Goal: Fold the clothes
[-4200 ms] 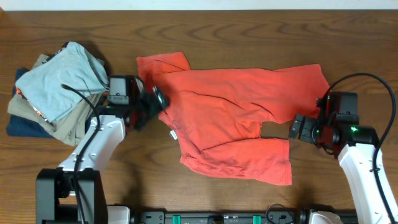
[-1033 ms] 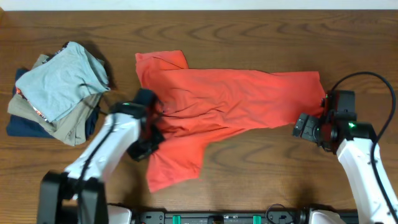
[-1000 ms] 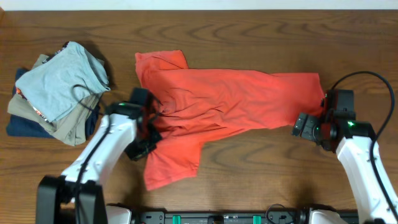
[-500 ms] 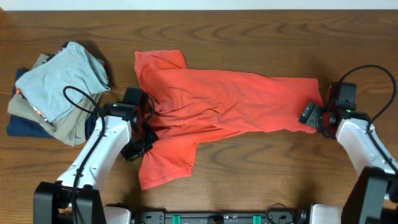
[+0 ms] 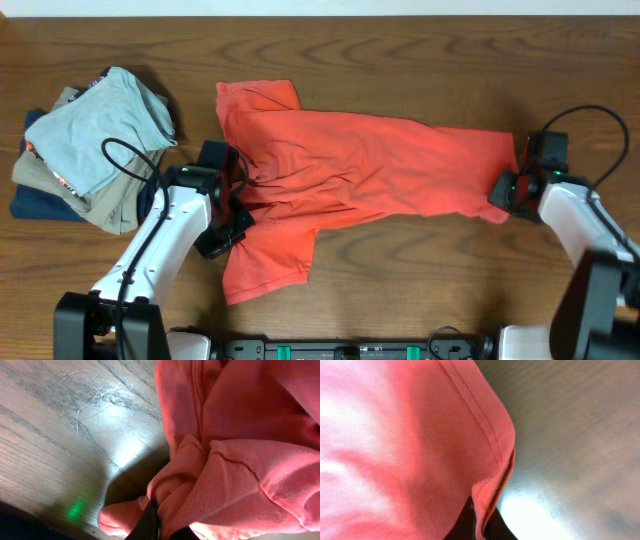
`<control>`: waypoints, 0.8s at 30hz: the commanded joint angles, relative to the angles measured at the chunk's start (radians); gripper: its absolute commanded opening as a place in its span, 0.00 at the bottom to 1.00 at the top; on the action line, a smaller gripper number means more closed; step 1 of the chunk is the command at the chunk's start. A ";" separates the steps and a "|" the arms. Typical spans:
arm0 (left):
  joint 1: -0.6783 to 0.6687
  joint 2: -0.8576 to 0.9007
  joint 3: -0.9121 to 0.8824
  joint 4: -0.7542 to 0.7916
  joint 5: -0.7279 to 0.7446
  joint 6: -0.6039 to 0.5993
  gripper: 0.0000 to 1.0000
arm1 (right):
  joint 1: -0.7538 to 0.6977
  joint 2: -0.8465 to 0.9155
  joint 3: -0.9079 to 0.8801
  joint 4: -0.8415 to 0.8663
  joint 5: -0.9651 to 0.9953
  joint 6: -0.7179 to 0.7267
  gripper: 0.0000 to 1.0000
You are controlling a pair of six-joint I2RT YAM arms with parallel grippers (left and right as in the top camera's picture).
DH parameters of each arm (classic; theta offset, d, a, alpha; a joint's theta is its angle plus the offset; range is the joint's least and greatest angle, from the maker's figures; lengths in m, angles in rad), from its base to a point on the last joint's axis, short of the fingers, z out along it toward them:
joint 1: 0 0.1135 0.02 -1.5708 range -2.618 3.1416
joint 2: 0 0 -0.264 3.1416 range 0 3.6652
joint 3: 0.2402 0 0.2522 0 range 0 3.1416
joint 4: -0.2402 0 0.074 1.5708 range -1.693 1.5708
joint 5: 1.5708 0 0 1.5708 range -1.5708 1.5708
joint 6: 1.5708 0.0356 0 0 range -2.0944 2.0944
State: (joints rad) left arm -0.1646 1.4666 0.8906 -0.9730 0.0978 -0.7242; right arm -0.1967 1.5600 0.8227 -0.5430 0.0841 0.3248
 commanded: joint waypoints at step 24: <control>0.000 0.003 -0.003 0.014 -0.021 0.013 0.06 | -0.021 0.063 0.151 -0.069 0.026 -0.037 0.92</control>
State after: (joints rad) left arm -0.1646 1.4670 0.8902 -0.9607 0.0975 -0.7242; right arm -0.2127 1.6207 0.9699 -0.5911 0.0826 0.2775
